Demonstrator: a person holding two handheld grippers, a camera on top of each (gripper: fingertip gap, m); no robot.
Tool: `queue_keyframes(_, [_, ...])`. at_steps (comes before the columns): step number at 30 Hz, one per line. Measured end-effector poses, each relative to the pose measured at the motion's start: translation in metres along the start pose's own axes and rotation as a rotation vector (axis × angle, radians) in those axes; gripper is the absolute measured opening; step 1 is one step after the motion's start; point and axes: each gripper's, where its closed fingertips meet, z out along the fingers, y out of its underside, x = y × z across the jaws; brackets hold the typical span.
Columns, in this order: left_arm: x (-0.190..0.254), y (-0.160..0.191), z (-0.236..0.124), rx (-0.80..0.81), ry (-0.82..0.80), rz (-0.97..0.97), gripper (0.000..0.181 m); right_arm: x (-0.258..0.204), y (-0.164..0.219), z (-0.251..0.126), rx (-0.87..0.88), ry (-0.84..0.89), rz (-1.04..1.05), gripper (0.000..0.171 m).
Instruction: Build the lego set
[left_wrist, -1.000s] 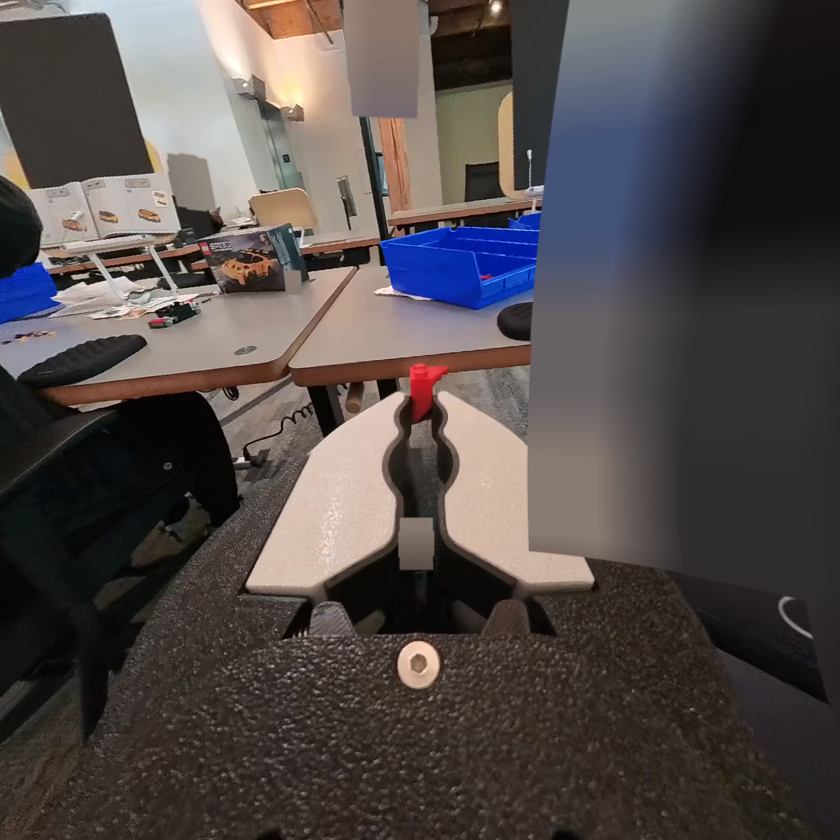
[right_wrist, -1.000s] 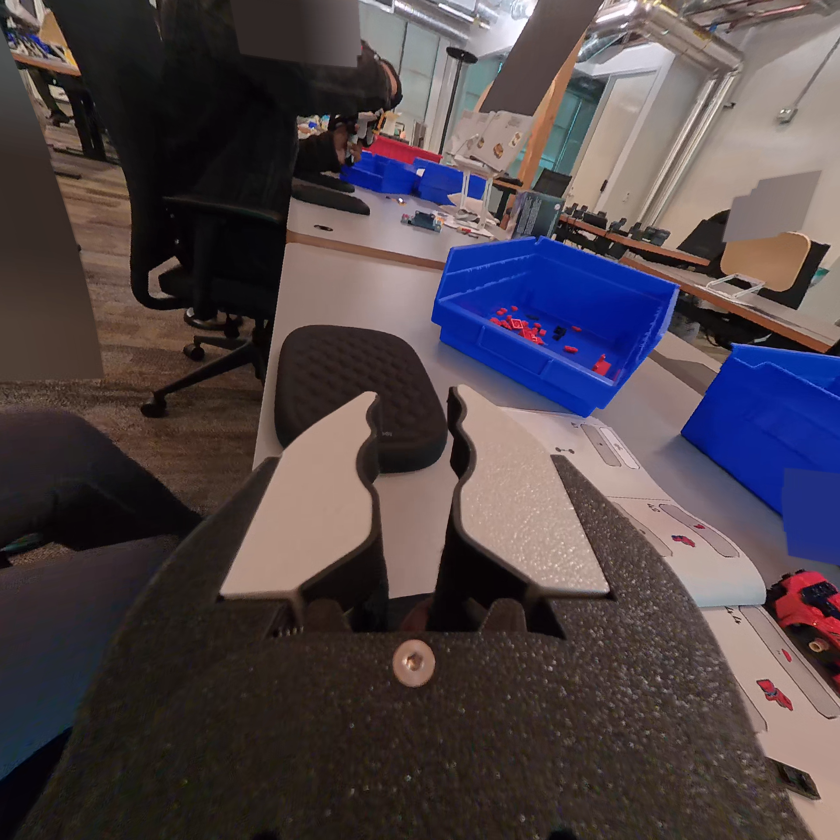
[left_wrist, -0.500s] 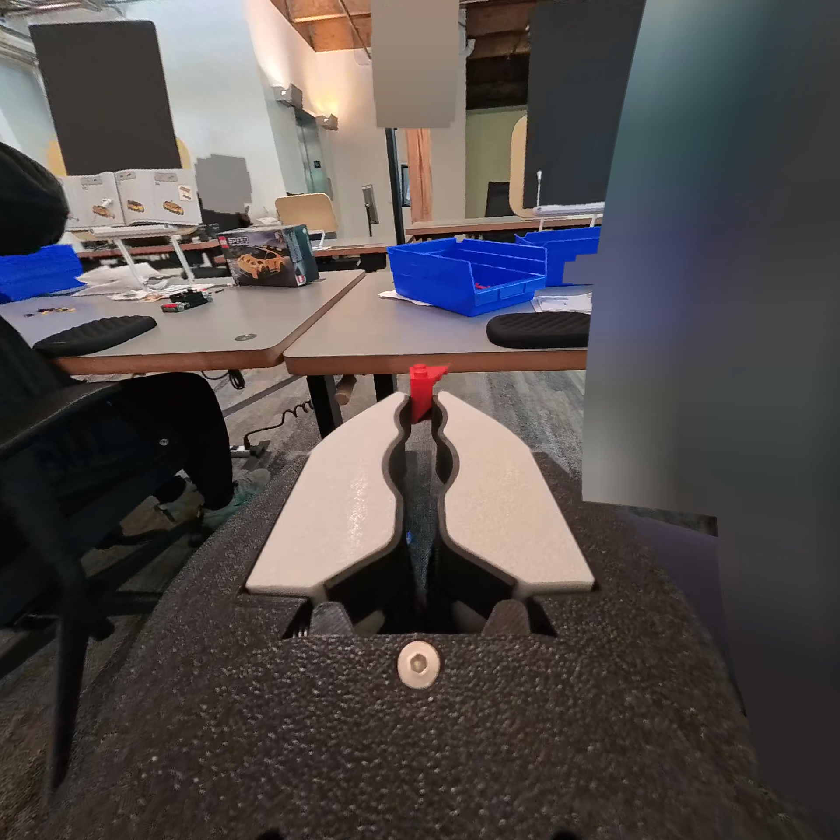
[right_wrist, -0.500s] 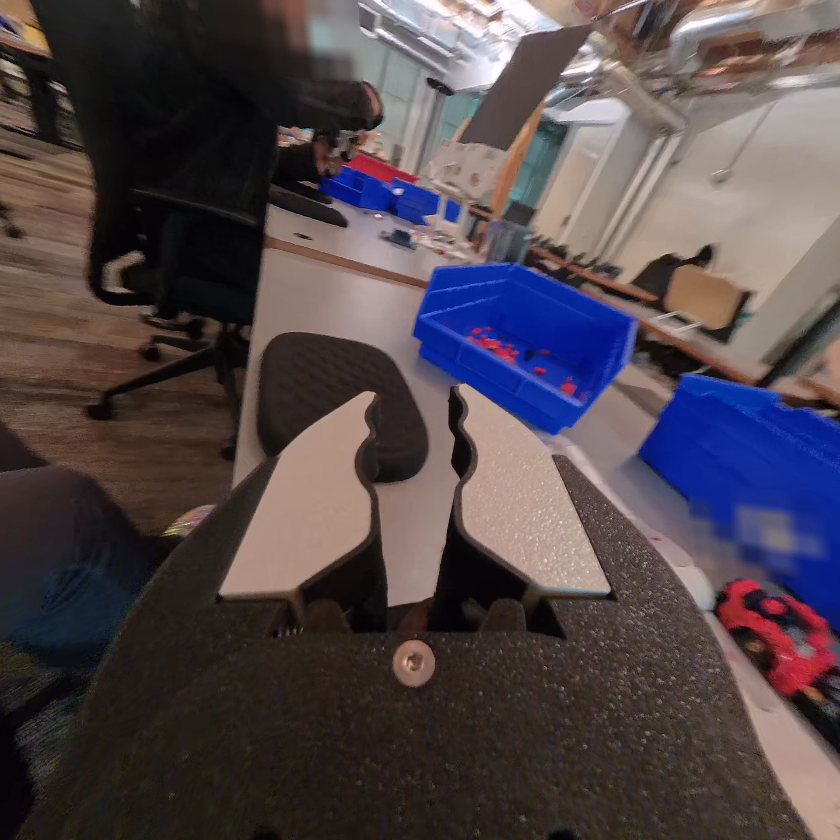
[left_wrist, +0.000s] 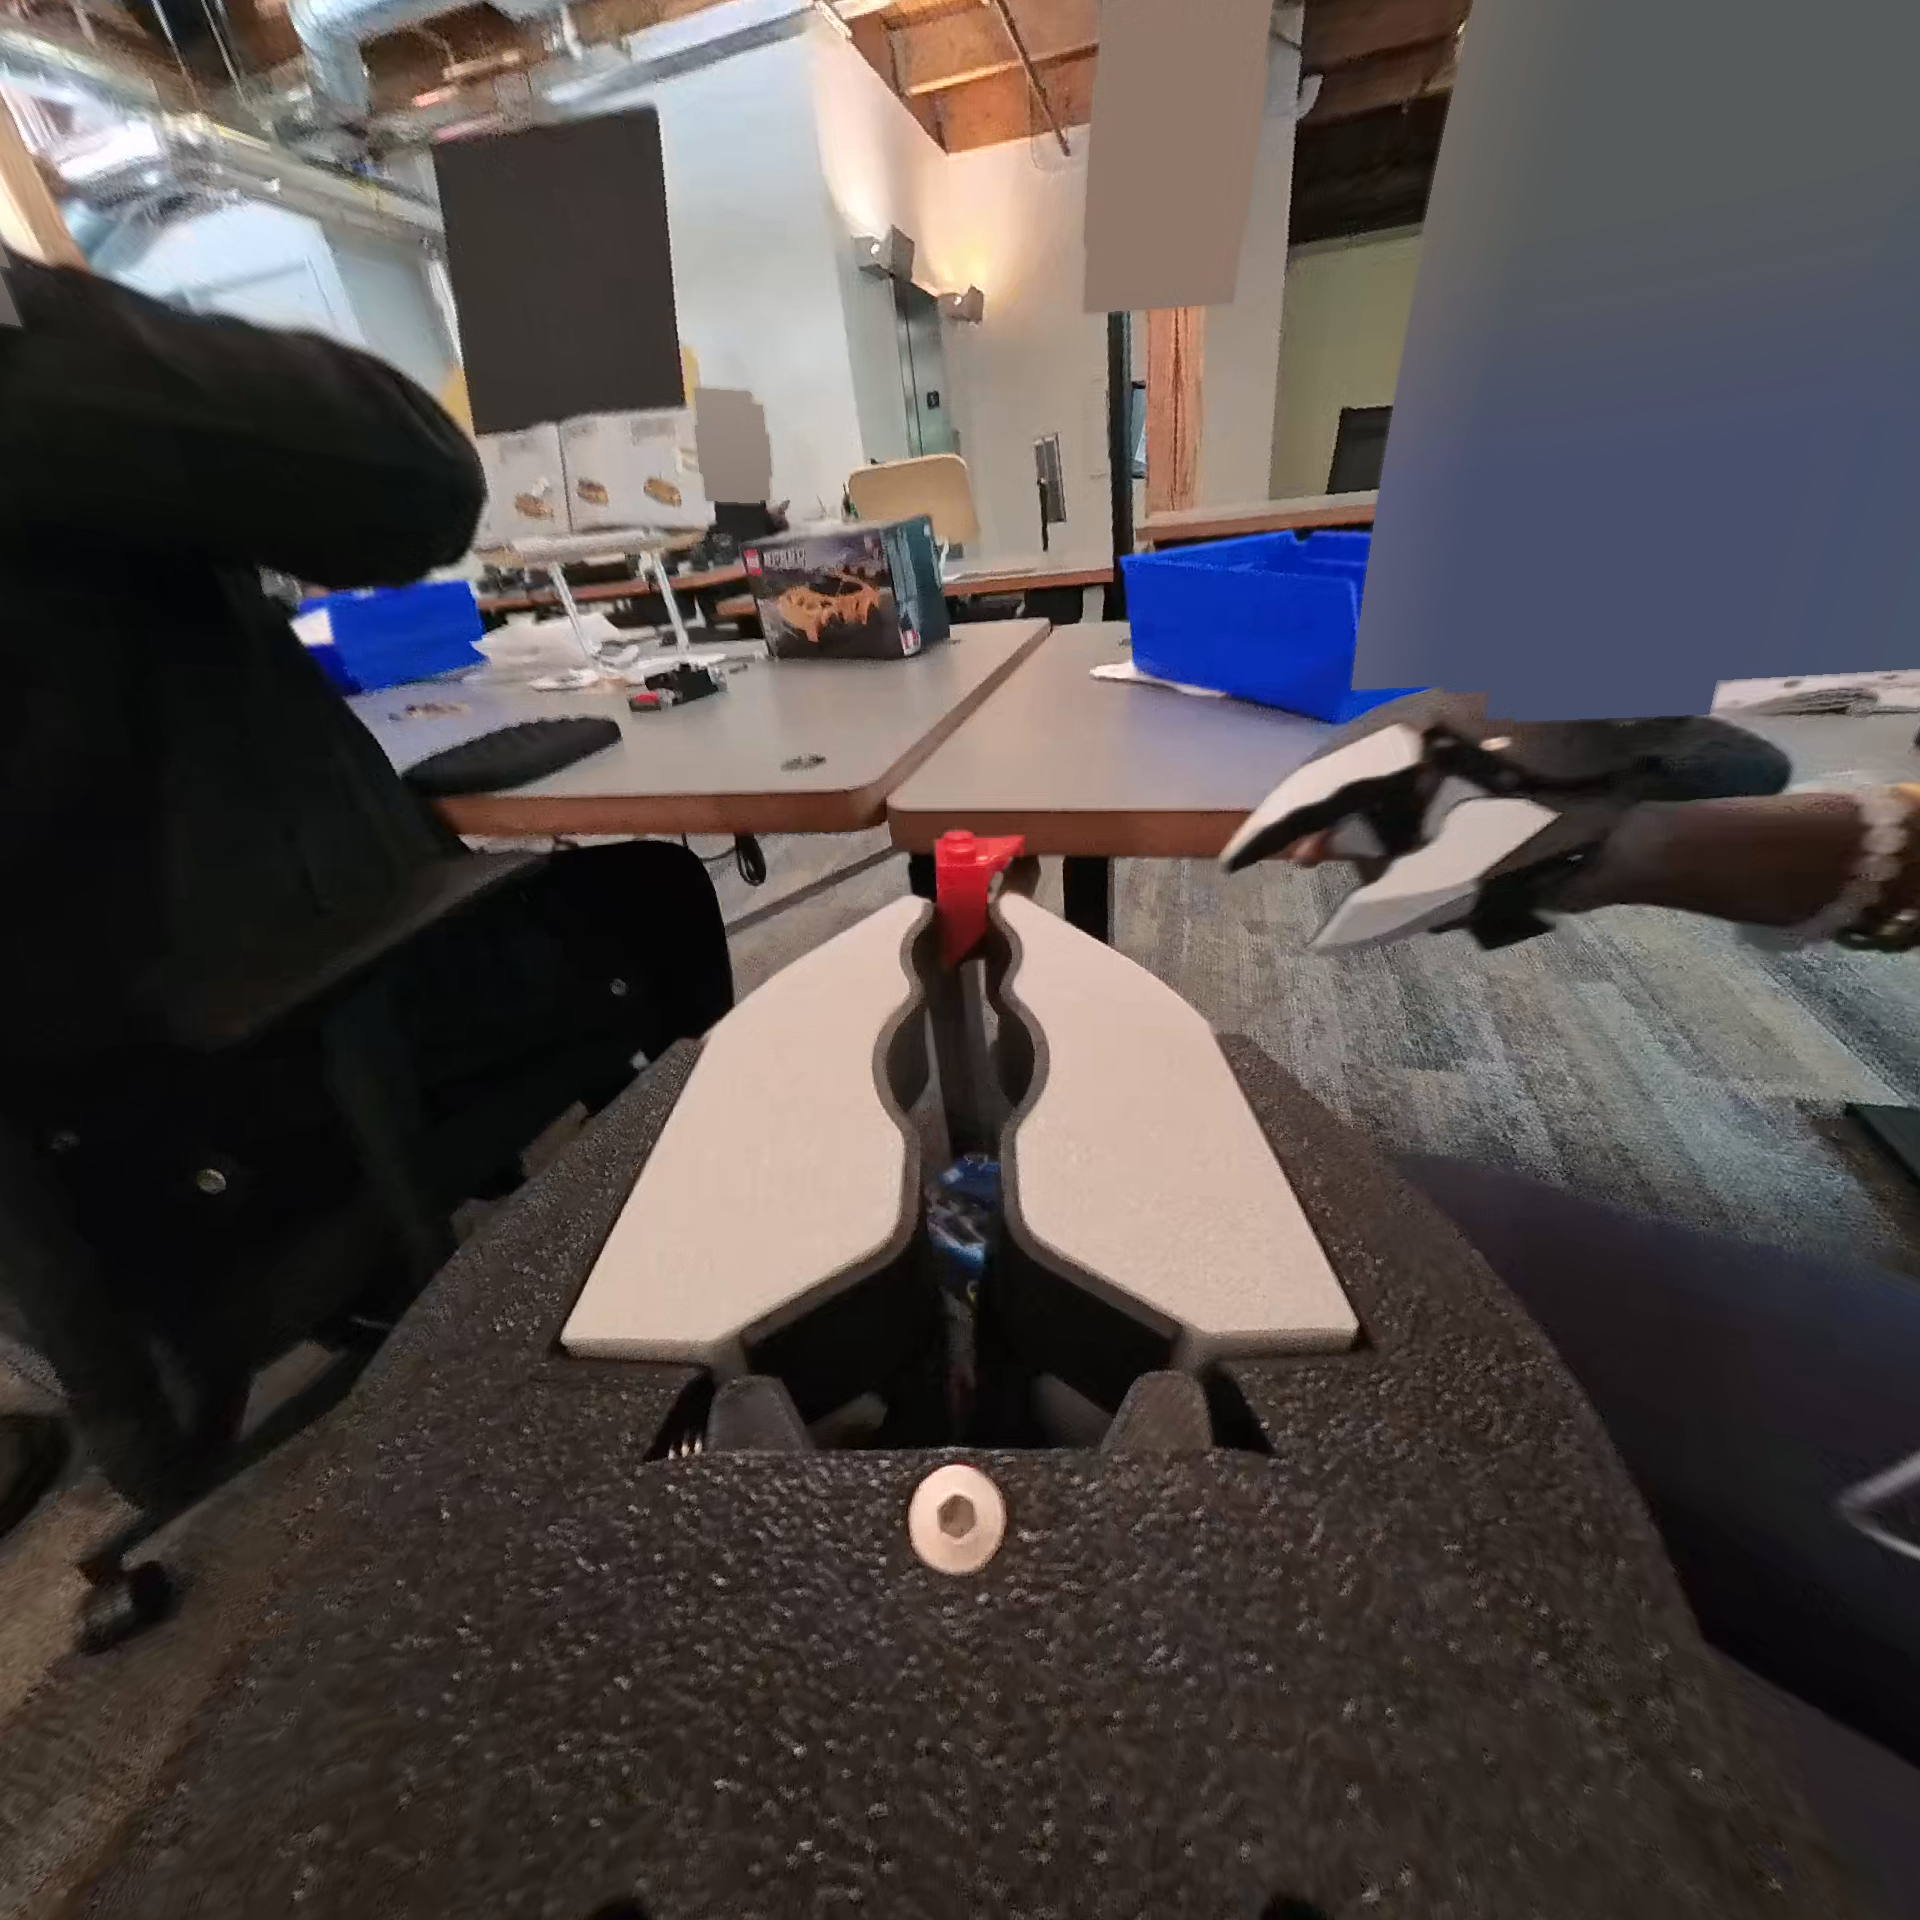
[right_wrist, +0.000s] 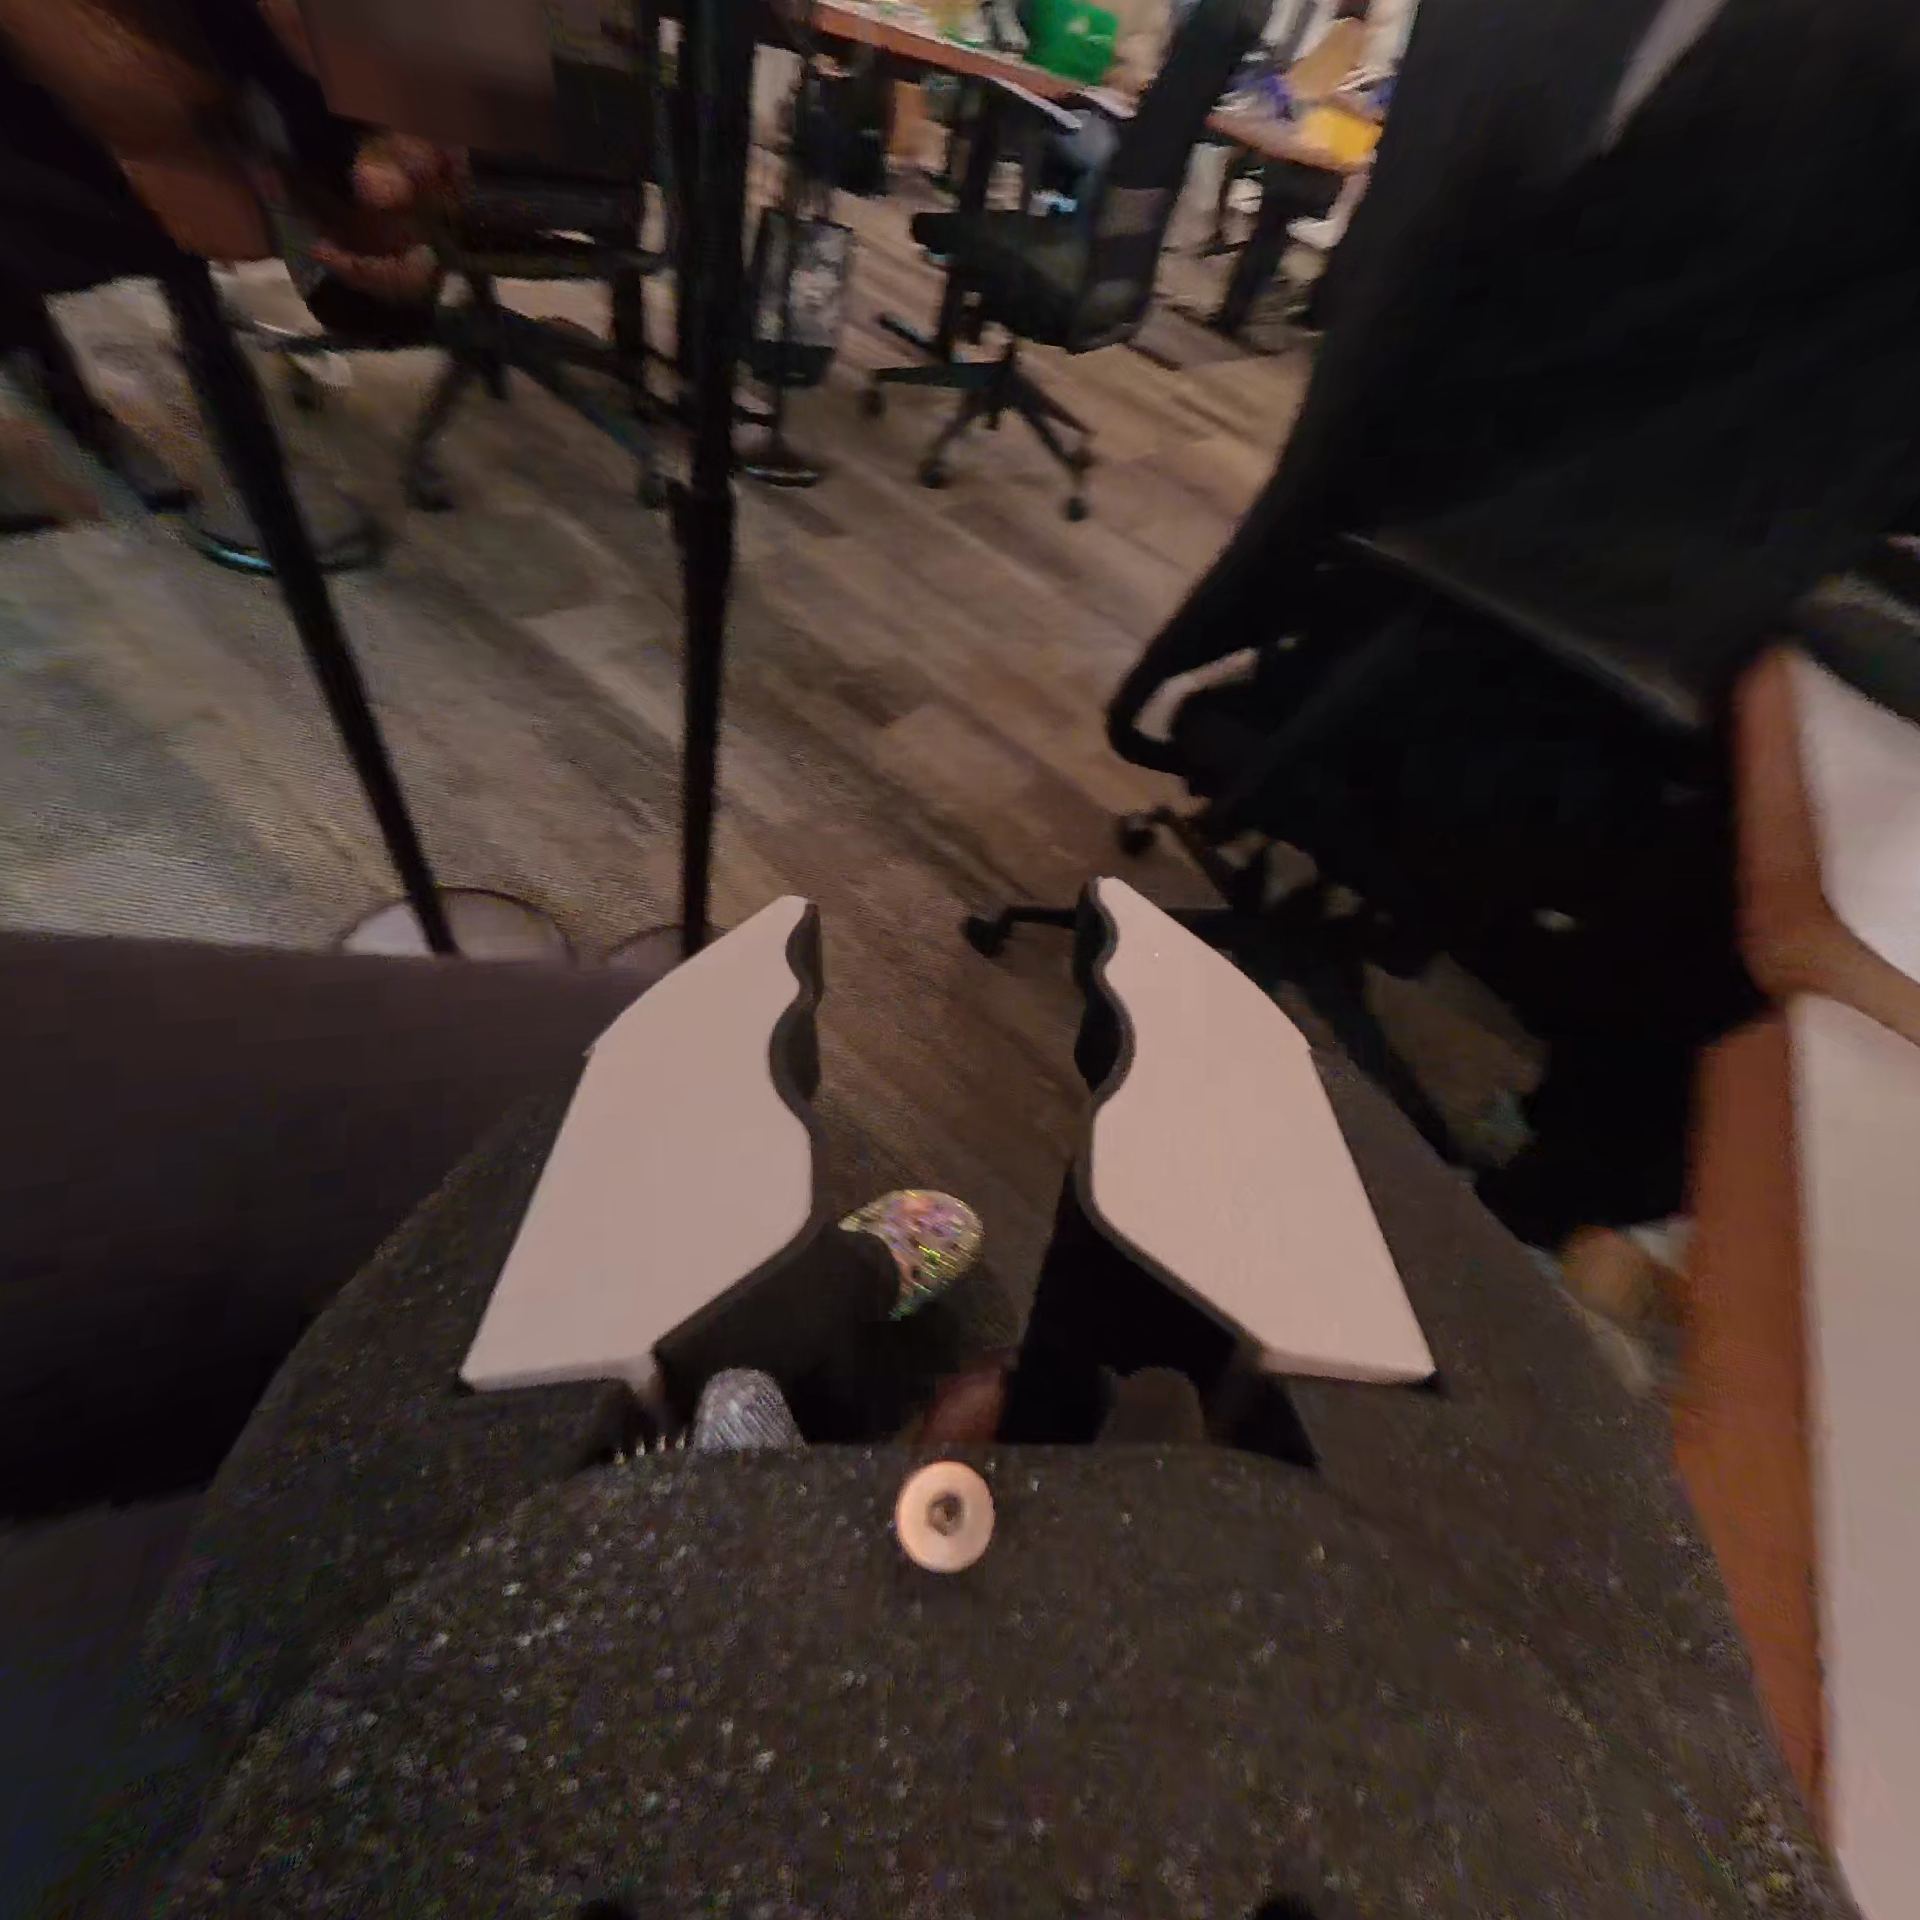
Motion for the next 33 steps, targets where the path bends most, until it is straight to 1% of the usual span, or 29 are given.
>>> queue_keyframes(3, [0.010, -0.024, -0.017, 0.014, 0.000, 0.045, 0.007, -0.008, -0.025, 0.035, -0.017, -0.091, 0.058, 0.050])
queue_keyframes(5, [0.020, -0.032, -0.032, 0.017, -0.020, 0.063, 0.007, -0.009, -0.030, 0.048, -0.028, -0.088, 0.102, 0.050])
queue_keyframes(7, [0.033, -0.032, -0.045, 0.016, -0.032, 0.056, 0.007, -0.009, -0.022, 0.055, -0.052, -0.075, 0.167, 0.049])
queue_keyframes(9, [0.041, -0.025, -0.055, 0.001, -0.049, 0.045, 0.007, -0.009, -0.003, 0.060, -0.098, -0.073, 0.241, 0.049])
queue_keyframes(13, [0.045, 0.000, -0.063, -0.029, -0.075, -0.007, 0.007, -0.003, 0.059, 0.073, -0.264, -0.042, 0.302, 0.053])
queue_keyframes(16, [0.038, 0.020, -0.057, -0.055, -0.100, -0.020, 0.007, 0.007, 0.116, 0.089, -0.403, -0.022, 0.287, 0.057])
queue_keyframes(18, [0.031, 0.031, -0.048, -0.065, -0.116, -0.020, 0.007, 0.017, 0.152, 0.104, -0.457, -0.013, 0.304, 0.056])
queue_keyframes(24, [-0.005, 0.061, -0.017, -0.085, -0.193, -0.021, 0.007, 0.059, 0.251, 0.158, -0.554, -0.005, 0.416, 0.054])
queue_keyframes(26, [-0.018, 0.072, -0.010, -0.096, -0.224, -0.029, 0.007, 0.073, 0.277, 0.174, -0.556, -0.014, 0.476, 0.053])
queue_keyframes(30, [-0.038, 0.091, -0.002, -0.140, -0.258, -0.050, 0.007, 0.104, 0.329, 0.198, -0.595, -0.013, 0.525, 0.050])
queue_keyframes(33, [-0.050, 0.100, -0.004, -0.159, -0.292, -0.032, 0.007, 0.135, 0.364, 0.213, -0.582, 0.058, 0.567, 0.045])
